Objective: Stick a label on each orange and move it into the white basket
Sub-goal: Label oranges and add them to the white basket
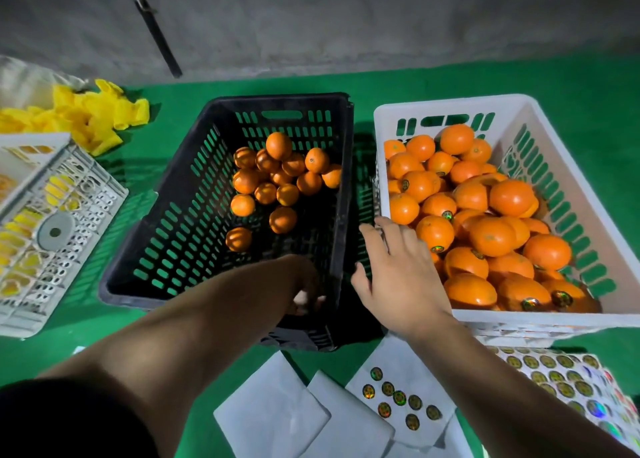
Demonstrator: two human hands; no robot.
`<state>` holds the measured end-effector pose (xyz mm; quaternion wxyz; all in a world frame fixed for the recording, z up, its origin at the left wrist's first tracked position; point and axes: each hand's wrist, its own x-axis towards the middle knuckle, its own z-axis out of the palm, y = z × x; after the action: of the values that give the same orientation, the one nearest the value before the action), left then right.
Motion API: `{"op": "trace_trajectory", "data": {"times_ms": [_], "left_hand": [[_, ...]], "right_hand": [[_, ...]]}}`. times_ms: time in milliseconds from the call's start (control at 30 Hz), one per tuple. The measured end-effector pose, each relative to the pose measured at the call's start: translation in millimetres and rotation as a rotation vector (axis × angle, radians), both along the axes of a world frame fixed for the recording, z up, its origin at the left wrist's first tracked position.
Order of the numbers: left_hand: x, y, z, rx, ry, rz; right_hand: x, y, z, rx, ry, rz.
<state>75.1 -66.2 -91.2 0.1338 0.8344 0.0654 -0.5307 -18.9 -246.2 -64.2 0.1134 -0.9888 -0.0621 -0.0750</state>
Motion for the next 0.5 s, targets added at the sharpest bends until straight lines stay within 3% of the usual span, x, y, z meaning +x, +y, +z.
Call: {"op": "trace_trajectory", "data": {"times_ms": [67, 133, 233, 333, 500], "left_hand": [[6, -6, 15, 0.079, 0.087, -0.347], [18, -7, 24, 0.067, 0.062, -0.494], [24, 6, 50, 0.024, -0.272, -0.611], [13, 27, 67, -0.070, -0.647, -0.448], [-55, 39, 86, -0.286, -1.082, -0.205]], "right_hand": [[0, 1, -1, 0.004, -0.004, -0.006], [0, 2, -1, -0.005, -0.010, -0.016], [1, 2, -1, -0.023, -0.011, -0.021], [-1, 2, 1, -0.038, -0.017, -0.020], [-4, 2, 5, -0.045, -0.021, -0.012]]}}
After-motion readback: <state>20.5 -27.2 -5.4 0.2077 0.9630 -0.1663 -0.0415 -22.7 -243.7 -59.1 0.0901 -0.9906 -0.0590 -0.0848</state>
